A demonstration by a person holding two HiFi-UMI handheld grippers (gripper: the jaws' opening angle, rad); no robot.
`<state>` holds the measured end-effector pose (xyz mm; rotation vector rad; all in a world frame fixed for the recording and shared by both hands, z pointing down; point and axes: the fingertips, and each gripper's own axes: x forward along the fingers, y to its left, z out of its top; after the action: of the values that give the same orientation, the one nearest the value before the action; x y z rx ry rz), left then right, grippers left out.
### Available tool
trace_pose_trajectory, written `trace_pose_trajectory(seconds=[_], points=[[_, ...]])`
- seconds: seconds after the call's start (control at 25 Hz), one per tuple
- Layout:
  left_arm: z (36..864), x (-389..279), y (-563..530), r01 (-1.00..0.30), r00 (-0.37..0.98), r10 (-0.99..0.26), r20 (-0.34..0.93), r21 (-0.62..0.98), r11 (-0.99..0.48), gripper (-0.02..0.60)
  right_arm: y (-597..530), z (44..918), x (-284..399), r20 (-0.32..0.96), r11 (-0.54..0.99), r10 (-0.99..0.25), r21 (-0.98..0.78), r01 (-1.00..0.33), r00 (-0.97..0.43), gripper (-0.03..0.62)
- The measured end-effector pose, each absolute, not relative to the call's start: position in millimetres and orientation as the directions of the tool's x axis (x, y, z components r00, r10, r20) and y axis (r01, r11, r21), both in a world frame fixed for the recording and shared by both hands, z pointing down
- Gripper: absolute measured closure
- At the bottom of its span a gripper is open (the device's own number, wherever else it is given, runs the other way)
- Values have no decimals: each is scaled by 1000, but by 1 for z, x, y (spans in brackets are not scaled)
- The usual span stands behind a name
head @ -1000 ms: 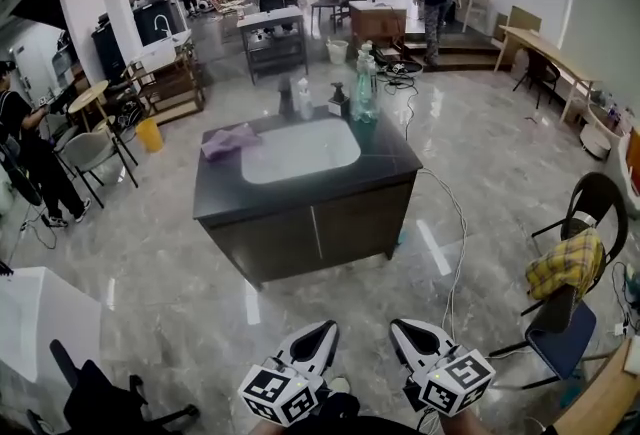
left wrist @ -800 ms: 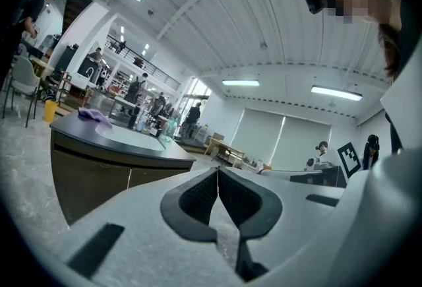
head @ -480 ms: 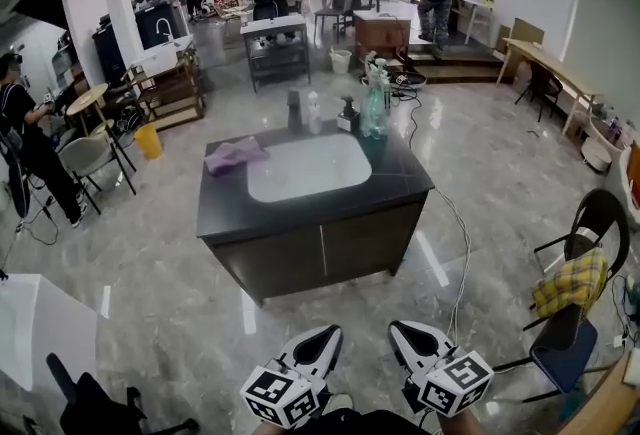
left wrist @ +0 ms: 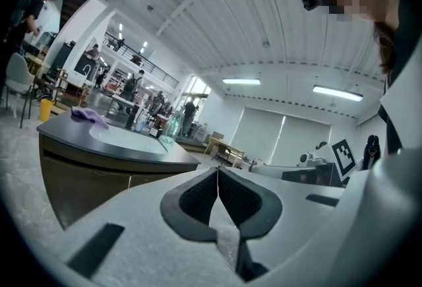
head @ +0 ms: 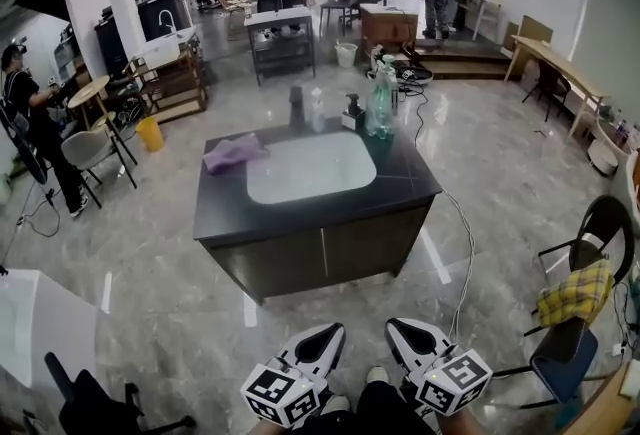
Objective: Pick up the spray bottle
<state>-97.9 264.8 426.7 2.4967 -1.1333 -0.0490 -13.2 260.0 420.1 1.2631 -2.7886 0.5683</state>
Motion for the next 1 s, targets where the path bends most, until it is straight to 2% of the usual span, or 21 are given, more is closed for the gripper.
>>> trace_pose_trajectory(seconds=[1.0], points=[[427,-9,141,-762,614,-779,130,357,-541,575,129,419,66,163,670,-665,-301,-679,-728,588]])
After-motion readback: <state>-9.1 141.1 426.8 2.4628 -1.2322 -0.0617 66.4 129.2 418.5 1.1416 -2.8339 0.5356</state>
